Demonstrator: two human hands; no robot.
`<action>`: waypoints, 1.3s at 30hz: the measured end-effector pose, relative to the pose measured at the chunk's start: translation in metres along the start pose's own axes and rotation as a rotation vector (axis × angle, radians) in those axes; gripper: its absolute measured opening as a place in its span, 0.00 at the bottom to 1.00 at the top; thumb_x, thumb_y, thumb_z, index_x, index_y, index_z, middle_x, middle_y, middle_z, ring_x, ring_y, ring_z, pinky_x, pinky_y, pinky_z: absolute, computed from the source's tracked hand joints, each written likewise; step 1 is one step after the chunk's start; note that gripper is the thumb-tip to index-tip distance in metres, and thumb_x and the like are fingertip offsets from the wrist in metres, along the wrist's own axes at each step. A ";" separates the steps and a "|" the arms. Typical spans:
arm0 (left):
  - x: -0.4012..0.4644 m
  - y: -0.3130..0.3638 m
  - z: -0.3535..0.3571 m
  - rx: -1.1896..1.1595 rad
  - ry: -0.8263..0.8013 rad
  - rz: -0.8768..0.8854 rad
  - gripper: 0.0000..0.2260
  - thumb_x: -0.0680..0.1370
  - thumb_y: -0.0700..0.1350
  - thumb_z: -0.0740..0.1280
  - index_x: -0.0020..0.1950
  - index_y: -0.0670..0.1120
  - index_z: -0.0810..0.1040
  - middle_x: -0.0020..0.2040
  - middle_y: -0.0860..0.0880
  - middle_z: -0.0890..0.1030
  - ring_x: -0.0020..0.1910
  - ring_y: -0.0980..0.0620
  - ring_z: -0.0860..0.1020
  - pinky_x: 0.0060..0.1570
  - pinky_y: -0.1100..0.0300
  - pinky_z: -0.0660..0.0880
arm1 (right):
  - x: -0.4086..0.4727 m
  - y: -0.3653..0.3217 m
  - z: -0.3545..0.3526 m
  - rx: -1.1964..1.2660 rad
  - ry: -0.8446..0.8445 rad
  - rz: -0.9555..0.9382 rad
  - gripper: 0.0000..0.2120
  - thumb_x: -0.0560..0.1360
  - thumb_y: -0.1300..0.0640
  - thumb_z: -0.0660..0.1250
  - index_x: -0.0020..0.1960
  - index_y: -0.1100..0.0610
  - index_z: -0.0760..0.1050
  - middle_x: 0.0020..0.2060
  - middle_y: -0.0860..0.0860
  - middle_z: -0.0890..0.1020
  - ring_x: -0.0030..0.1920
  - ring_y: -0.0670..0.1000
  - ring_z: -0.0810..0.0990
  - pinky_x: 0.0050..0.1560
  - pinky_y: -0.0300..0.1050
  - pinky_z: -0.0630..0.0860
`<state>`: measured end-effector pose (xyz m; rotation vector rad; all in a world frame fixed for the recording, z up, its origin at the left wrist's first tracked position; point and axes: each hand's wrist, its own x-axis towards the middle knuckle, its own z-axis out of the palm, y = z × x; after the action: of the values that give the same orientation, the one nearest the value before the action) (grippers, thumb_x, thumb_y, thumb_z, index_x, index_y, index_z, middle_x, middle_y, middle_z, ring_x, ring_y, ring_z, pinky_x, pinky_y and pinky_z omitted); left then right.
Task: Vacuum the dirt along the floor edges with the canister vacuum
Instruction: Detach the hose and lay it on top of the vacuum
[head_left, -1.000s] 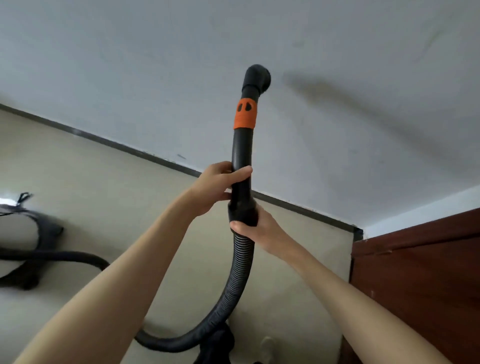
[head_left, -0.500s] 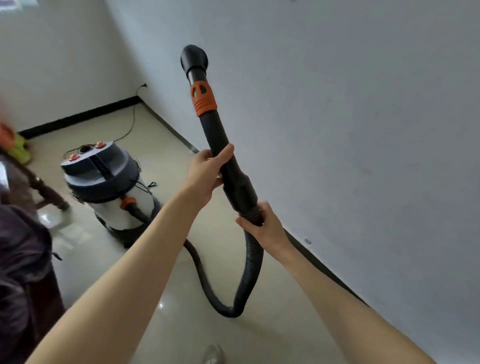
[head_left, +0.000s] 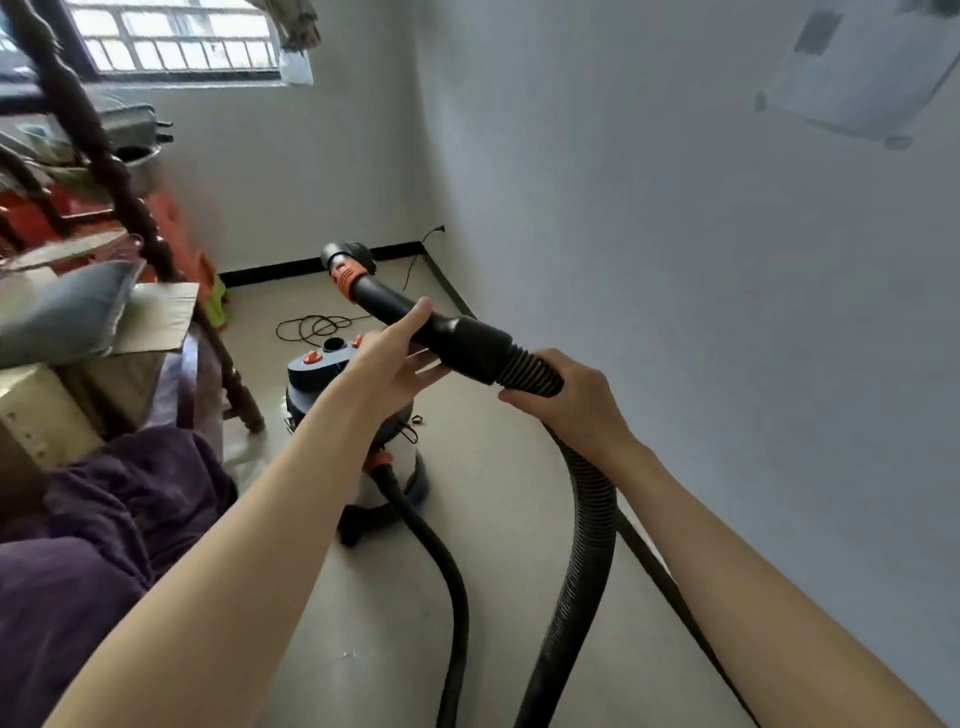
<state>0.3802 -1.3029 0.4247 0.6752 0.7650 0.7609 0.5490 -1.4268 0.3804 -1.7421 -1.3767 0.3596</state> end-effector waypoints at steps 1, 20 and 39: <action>0.011 0.010 -0.003 -0.015 0.003 0.030 0.20 0.75 0.44 0.70 0.61 0.38 0.67 0.54 0.38 0.79 0.45 0.43 0.84 0.39 0.49 0.81 | 0.019 -0.003 0.002 -0.043 0.001 -0.019 0.15 0.70 0.48 0.76 0.52 0.49 0.76 0.39 0.42 0.78 0.40 0.39 0.77 0.40 0.30 0.70; 0.273 0.154 -0.039 0.200 0.206 0.281 0.17 0.79 0.50 0.65 0.64 0.42 0.72 0.57 0.44 0.80 0.55 0.48 0.80 0.54 0.53 0.77 | 0.310 0.030 0.123 0.579 -0.238 0.193 0.08 0.74 0.57 0.72 0.46 0.58 0.74 0.32 0.53 0.77 0.30 0.51 0.76 0.32 0.43 0.78; 0.396 0.134 -0.167 1.040 0.092 0.305 0.21 0.75 0.44 0.71 0.65 0.50 0.67 0.54 0.51 0.79 0.52 0.52 0.78 0.53 0.57 0.75 | 0.504 0.027 0.267 1.412 -0.065 0.700 0.10 0.80 0.53 0.64 0.51 0.59 0.69 0.36 0.52 0.74 0.37 0.49 0.75 0.44 0.45 0.77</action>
<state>0.3958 -0.8715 0.2970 1.7293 1.1565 0.6328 0.5612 -0.8571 0.3422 -0.8685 -0.2020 1.3629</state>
